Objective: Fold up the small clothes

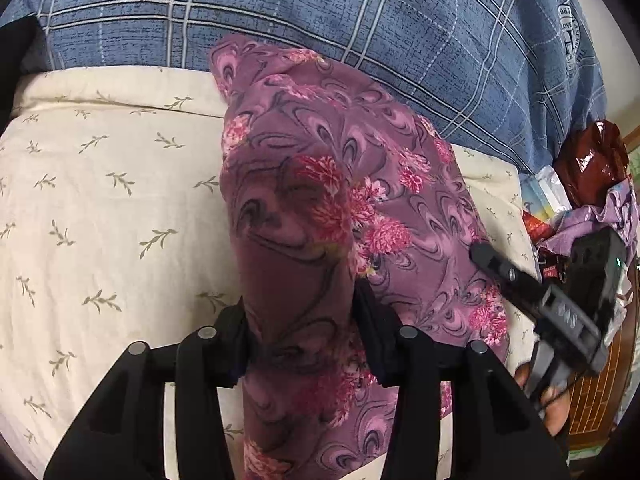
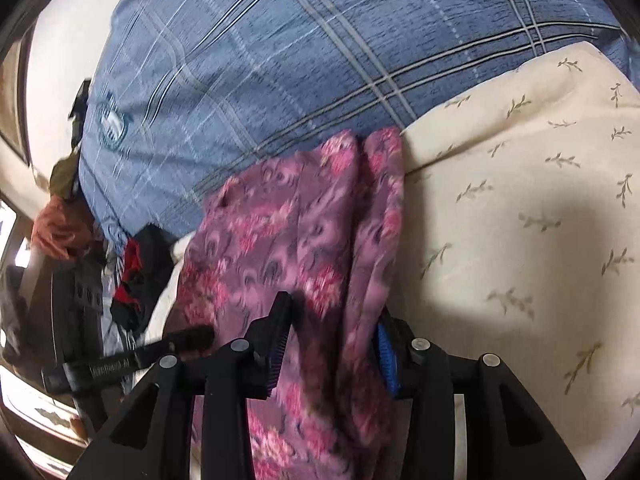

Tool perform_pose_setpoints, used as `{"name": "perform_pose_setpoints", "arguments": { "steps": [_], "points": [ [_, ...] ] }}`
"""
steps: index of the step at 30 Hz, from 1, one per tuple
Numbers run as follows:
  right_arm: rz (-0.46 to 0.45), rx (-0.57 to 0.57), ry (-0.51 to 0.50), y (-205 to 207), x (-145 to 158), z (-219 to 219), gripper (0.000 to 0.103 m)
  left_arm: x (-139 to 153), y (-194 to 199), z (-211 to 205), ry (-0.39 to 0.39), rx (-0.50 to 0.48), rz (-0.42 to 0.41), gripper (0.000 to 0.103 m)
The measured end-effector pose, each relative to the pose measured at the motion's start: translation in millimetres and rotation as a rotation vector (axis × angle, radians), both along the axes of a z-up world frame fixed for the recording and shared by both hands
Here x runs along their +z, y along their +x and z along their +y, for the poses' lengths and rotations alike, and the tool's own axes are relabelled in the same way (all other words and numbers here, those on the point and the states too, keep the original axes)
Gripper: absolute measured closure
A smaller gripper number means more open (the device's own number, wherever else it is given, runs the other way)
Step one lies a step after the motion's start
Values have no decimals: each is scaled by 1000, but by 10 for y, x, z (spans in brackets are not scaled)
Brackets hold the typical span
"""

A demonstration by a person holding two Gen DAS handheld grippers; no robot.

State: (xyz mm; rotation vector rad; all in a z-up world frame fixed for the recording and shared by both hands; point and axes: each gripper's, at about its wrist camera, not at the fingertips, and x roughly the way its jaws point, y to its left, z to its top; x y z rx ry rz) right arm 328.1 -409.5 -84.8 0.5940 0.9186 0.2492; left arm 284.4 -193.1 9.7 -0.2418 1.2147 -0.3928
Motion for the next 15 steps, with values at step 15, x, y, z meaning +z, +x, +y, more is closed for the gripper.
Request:
{"name": "perform_pose_setpoints", "arguments": {
  "steps": [15],
  "points": [
    [60,-54,-110,514,-58,-146,84,-135,520,447,-171,64,130,44]
  ]
}}
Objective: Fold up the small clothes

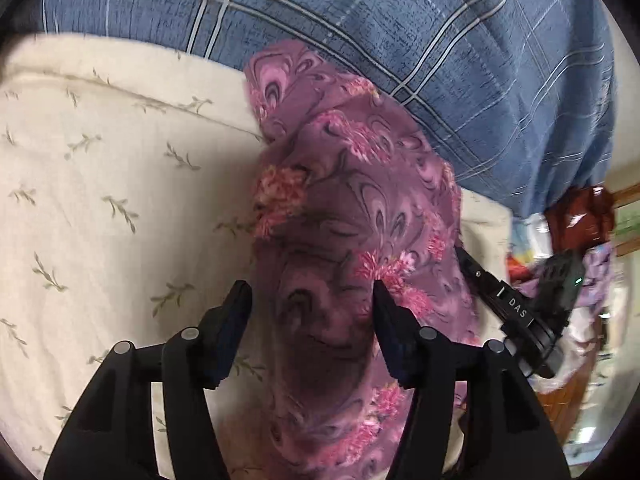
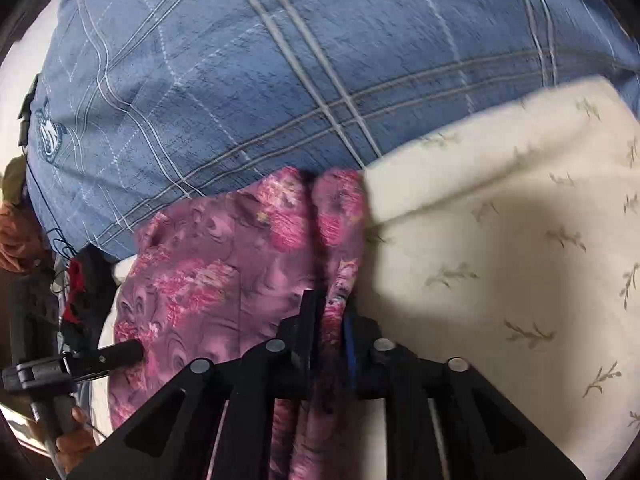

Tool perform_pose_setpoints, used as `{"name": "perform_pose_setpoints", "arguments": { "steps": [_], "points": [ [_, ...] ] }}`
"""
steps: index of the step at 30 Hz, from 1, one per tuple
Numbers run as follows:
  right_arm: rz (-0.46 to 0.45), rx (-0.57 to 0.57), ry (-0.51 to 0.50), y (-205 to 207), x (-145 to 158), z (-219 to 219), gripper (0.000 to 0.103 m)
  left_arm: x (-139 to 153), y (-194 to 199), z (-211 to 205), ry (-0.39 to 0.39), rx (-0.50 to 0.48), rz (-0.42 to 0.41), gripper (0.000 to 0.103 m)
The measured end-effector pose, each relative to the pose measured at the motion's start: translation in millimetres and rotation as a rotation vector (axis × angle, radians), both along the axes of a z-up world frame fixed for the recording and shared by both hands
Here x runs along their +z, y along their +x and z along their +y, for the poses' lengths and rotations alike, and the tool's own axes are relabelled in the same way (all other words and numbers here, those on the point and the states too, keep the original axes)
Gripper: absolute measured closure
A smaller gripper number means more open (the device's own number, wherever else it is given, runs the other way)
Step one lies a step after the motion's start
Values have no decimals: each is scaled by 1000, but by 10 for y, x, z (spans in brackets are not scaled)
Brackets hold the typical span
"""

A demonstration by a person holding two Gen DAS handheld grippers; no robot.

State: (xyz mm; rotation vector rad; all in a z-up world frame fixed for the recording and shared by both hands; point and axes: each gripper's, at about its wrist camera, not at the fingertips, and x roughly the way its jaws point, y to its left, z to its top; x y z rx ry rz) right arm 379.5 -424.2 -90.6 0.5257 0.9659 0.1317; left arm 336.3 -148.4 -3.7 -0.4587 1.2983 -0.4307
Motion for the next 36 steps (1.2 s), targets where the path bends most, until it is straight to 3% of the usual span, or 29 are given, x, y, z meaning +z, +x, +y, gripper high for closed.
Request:
{"name": "perform_pose_setpoints", "arguments": {
  "steps": [1,4,6,8,9,10,11,14,21,28,32,36],
  "points": [
    [-21,0,60,-72,20,-73,82,36,-25,54,-11,-10,-28,43],
    [-46,35,233,-330,0,-243,50,41,-31,104,-27,-24,-43,33],
    [-38,93,248,-444,-58,-200,48,-9,-19,67,-56,-34,-12,31],
    [-58,167,198,-513,-70,-59,47,-85,-29,-41,-82,-51,26,31],
    [-79,191,164,-530,-46,27,48,-98,-53,-96,-77,-53,30,31],
    [-79,205,128,-527,-38,120,56,-62,-91,-137,-37,-39,2,35],
    [-85,204,92,-528,-19,192,67,-29,-119,-150,-23,-35,-12,48],
    [-122,205,-30,-589,134,403,79,61,-180,-76,-6,-15,-24,72],
    [-137,172,-45,-901,431,543,83,343,-462,165,-2,-15,-36,76],
    [-194,214,1,-1560,746,997,84,658,-1273,686,12,-32,-102,76],
    [-196,251,26,-2037,674,1206,84,638,-1786,853,26,-28,-120,75],
    [-175,252,75,-2381,448,1340,83,359,-2158,1029,-2,-5,-91,74]
  ]
}}
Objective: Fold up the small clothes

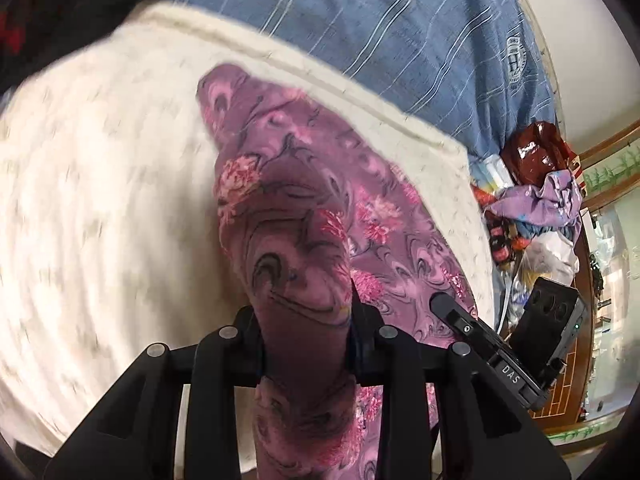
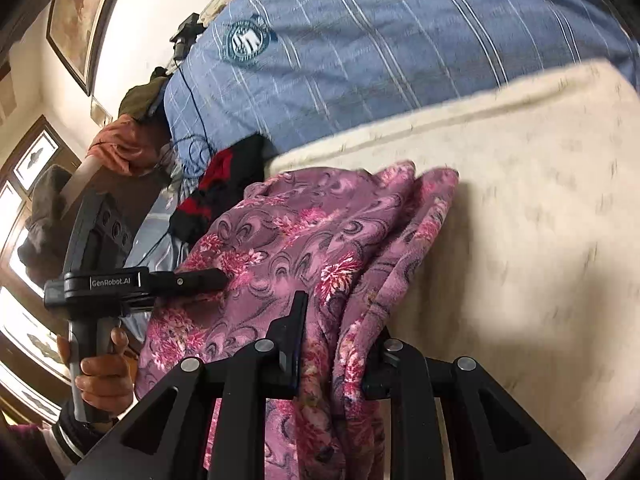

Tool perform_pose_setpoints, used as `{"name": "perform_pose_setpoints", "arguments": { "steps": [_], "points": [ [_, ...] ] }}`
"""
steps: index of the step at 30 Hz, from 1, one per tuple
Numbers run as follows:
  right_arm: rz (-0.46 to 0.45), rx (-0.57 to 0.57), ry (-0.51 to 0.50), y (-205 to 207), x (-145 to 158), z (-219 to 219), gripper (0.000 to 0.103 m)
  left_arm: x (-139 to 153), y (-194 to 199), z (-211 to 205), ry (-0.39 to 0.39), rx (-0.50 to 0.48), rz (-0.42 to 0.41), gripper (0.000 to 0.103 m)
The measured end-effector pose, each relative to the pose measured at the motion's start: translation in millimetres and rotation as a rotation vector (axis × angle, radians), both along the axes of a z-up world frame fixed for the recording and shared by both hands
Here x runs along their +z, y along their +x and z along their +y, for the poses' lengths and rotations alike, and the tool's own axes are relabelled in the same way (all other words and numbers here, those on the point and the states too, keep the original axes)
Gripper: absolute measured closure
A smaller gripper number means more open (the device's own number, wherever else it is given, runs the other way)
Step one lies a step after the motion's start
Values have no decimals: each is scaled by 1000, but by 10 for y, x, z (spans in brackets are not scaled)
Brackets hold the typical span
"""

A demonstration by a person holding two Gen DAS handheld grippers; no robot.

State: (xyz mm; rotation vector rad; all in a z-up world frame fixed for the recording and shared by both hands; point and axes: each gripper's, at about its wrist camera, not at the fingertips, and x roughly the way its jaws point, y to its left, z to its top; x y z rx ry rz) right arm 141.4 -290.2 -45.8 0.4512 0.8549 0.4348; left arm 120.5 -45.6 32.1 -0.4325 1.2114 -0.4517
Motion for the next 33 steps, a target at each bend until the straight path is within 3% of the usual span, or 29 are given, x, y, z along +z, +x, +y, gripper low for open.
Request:
{"name": "perform_pose_setpoints", "arguments": {
  "steps": [3,5,7,11,15,18,21,23,24,25,26,28,33],
  "points": [
    [56,-10,-31,-79,-237,59,83,-315,-76,65,11,9,62,68],
    [77,-15,-50,-102,-351,50,75,-401,-81,151,-34,17,67,62],
    [96,-31,-36,-87,-344,-9,67,-369,-74,223,-64,-1,73,62],
    [67,-70,-66,-48,-119,-173,66,-110,4,399,-65,-24,-2,57],
    [2,-141,-25,176,148,-389,66,93,438,537,-36,39,-52,46],
    [16,-114,18,487,179,-346,65,41,756,525,-63,47,-10,45],
    [51,-98,-25,759,111,-216,65,-99,1030,485,-103,56,42,46],
    [78,-85,-54,929,29,-90,65,-171,1146,469,-131,64,66,52],
    [97,-73,-58,993,-25,-58,65,-192,1191,448,-142,62,69,61],
    [107,-70,-68,1033,-74,-37,65,-190,1264,423,-137,55,63,87],
    [105,-60,-70,1059,-97,-5,74,-187,1316,389,-122,50,59,93],
    [65,-31,-82,1078,-78,56,98,-148,1438,317,-53,51,32,96],
    [6,-80,-9,957,1,-106,99,-139,1732,208,107,60,-21,100]
  ]
}}
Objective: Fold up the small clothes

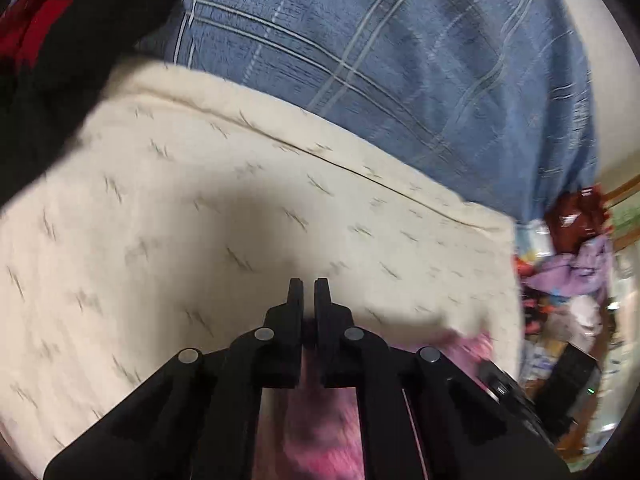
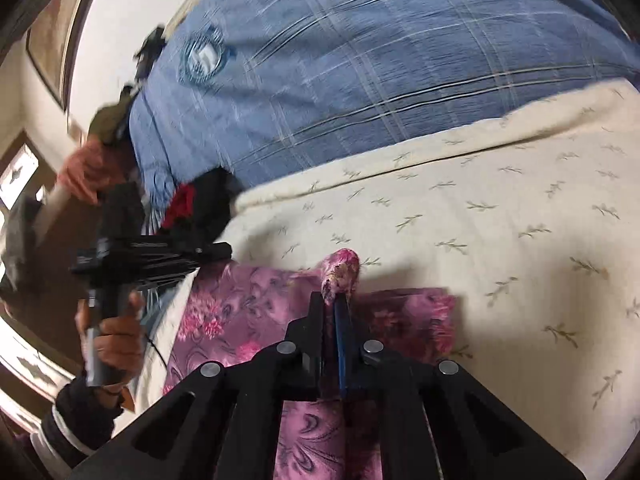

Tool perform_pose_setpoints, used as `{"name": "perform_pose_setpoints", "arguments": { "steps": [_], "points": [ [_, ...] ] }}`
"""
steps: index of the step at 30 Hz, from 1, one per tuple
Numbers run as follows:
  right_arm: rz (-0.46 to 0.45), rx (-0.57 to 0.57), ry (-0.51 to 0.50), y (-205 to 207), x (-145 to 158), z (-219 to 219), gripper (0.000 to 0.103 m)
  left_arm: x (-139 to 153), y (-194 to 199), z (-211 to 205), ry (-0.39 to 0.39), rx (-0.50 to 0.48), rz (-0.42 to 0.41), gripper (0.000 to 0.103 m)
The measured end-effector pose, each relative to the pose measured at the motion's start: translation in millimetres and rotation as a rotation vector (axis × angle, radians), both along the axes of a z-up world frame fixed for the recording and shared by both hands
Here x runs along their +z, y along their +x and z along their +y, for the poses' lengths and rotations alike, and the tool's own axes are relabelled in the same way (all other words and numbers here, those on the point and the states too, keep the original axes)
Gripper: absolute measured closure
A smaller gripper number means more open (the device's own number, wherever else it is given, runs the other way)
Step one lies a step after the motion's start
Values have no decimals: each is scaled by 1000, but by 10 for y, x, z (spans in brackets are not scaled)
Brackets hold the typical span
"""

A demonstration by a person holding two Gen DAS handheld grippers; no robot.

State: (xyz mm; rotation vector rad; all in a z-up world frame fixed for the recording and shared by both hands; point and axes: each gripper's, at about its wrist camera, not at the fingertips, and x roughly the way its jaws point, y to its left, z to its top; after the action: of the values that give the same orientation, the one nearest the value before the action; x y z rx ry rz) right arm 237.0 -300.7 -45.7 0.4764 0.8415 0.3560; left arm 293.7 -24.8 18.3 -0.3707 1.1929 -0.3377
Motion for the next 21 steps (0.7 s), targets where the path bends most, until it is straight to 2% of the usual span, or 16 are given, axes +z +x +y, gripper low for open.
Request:
{"name": "perform_pose_setpoints", "arguments": {
  "steps": [1,3,4,5,7,9,11,12,15,18,19,20,21],
  "points": [
    [27,-14,-17,8,-63,-29,99,-58,80,-4,59,15,25,100],
    [88,-18,-53,32,-189,-57,98,-69,129,56,84,40,53,100],
    [98,-28,-38,12,-207,-97,97,16,75,157,45,45,32,100],
    [98,-40,-12,-14,-196,-145,91,106,5,208,19,43,11,99],
    [71,-103,9,-82,-113,-248,90,332,-231,259,-39,13,-39,99],
    [11,-113,44,-164,8,-292,90,483,-512,182,-65,-46,-82,89],
    [-48,-63,80,-258,134,-209,90,527,-798,29,-63,-106,-113,63],
    [-60,-31,75,-287,169,-138,90,502,-927,-52,-58,-128,-124,61],
    [-78,65,18,-407,155,127,91,281,-1105,-230,-7,-159,-118,61],
    [-44,90,-119,-401,-63,287,92,-91,-1076,-332,101,-134,-85,62],
    [2,91,-221,-360,-222,340,103,-147,-1053,-363,128,-137,-86,61],
    [16,97,-256,-352,-312,335,103,-127,-1048,-372,138,-138,-89,61],
    [2,83,-218,-370,-284,274,103,-46,-1056,-360,131,-135,-89,62]
  ]
}}
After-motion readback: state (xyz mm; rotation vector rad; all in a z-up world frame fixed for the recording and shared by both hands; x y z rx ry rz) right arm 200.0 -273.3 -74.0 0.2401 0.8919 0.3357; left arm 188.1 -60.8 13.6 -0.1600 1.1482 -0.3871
